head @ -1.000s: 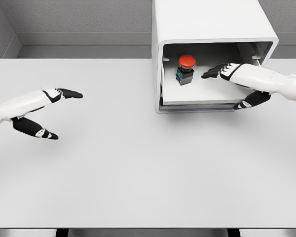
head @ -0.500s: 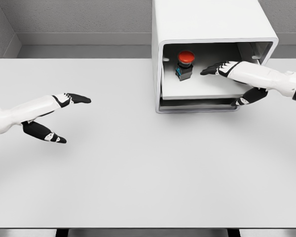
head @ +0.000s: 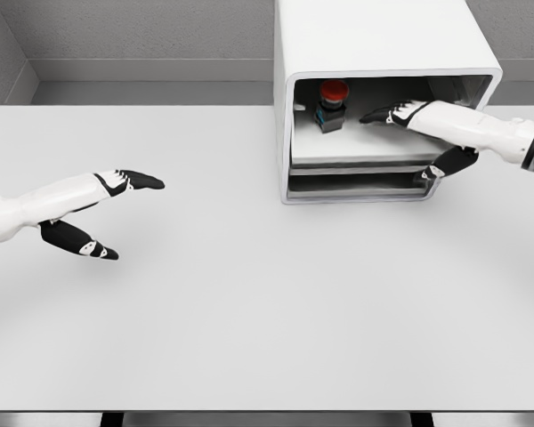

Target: Slide open multi-storey tabletop storage cabinets and put open load switch and slide close multi-storey tabletop storage cabinets

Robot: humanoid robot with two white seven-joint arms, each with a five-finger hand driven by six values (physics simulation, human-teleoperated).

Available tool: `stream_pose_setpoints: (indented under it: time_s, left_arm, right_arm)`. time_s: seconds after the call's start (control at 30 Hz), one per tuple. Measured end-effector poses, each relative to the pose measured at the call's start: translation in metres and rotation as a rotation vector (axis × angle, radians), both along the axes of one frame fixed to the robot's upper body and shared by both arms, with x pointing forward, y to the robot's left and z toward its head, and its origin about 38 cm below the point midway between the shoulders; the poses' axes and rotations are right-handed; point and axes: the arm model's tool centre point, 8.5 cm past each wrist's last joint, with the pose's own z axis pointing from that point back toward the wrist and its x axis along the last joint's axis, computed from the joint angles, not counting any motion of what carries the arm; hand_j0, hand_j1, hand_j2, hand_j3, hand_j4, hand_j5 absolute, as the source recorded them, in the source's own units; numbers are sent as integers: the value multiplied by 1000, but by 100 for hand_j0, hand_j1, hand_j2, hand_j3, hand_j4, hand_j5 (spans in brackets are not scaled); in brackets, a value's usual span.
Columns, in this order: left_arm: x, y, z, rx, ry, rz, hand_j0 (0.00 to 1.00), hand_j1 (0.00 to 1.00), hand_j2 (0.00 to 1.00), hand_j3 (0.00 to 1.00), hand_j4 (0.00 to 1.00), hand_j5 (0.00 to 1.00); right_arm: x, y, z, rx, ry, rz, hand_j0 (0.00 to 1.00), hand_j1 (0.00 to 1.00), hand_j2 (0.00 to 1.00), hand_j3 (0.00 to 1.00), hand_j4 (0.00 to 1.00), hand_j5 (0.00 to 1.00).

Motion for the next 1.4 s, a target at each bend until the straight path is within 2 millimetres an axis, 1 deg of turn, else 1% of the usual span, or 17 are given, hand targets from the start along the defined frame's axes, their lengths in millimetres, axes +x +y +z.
stream_pose_setpoints:
  time_s: [0.2, 0.33, 0.4, 0.57, 0.63, 0.7, 0.83, 0.93, 0.97, 1.0, 1.07, 1.13, 1.27, 1.4]
  left_arm:
    - [0, 0, -1, 0, 1, 0, 100, 100, 100, 100, 100, 100]
    - [0, 0, 0, 0, 1, 0, 100, 100, 100, 100, 100, 100]
    - [0, 0, 0, 0, 1, -1, 100, 100, 100, 100, 100, 100]
    - [0, -1, 0, 0, 0, -2, 100, 100, 100, 100, 100, 100]
    - [0, -1, 0, 0, 0, -2, 100, 100, 100, 100, 100, 100]
    - [0, -1, 0, 0, 0, -2, 100, 100, 100, 100, 100, 100]
    - [0, -1, 0, 0, 0, -2, 100, 100, 100, 100, 100, 100]
    - [0, -1, 0, 0, 0, -2, 100, 100, 100, 100, 100, 100]
    - [0, -1, 0, 0, 0, -2, 100, 100, 100, 100, 100, 100]
    - [0, -1, 0, 0, 0, -2, 100, 100, 100, 100, 100, 100]
    - [0, -1, 0, 0, 0, -2, 100, 100, 100, 100, 100, 100]
    - [0, 0, 0, 1, 0, -2, 100, 100, 100, 100, 100, 100]
    - [0, 0, 1, 2, -2, -2, 100, 100, 100, 100, 100, 100]
    - [0, -1, 0, 19, -11, -5, 100, 100, 100, 100, 100, 100]
  right_arm:
    - [5, -1, -1, 3, 4, -13, 100, 100, 100, 100, 100, 100]
    - [2, -2, 0, -8, 2, -5, 100, 100, 100, 100, 100, 100]
    - [-7, -3, 9, -19, -16, 15, 100, 100, 100, 100, 100, 100]
    - [-36, -15, 43, -57, -88, 47, 100, 100, 100, 100, 100, 100]
    - [-52, -13, 56, -79, -116, 83, 100, 100, 100, 100, 100, 100]
    - [-64, -11, 60, -104, -118, 110, 100, 100, 100, 100, 100, 100]
    - [-80, -20, 56, -159, -88, 118, 100, 100, 100, 100, 100, 100]
    - [-90, -29, 43, -203, -39, 114, 100, 100, 100, 100, 100, 100]
    - [-94, -35, 40, -221, -23, 104, 100, 100, 100, 100, 100, 100]
    - [-100, -45, 32, -243, 10, 89, 100, 100, 100, 100, 100, 100]
    - [-115, -68, 21, -302, 72, 50, 100, 100, 100, 100, 100, 100]
    - [-123, -87, 23, -356, 95, 14, 100, 100, 100, 100, 100, 100]
    - [-128, -105, 22, -402, 118, -25, 100, 100, 100, 100, 100, 100]
    - [-129, -110, 20, -414, 127, -37, 100, 100, 100, 100, 100, 100]
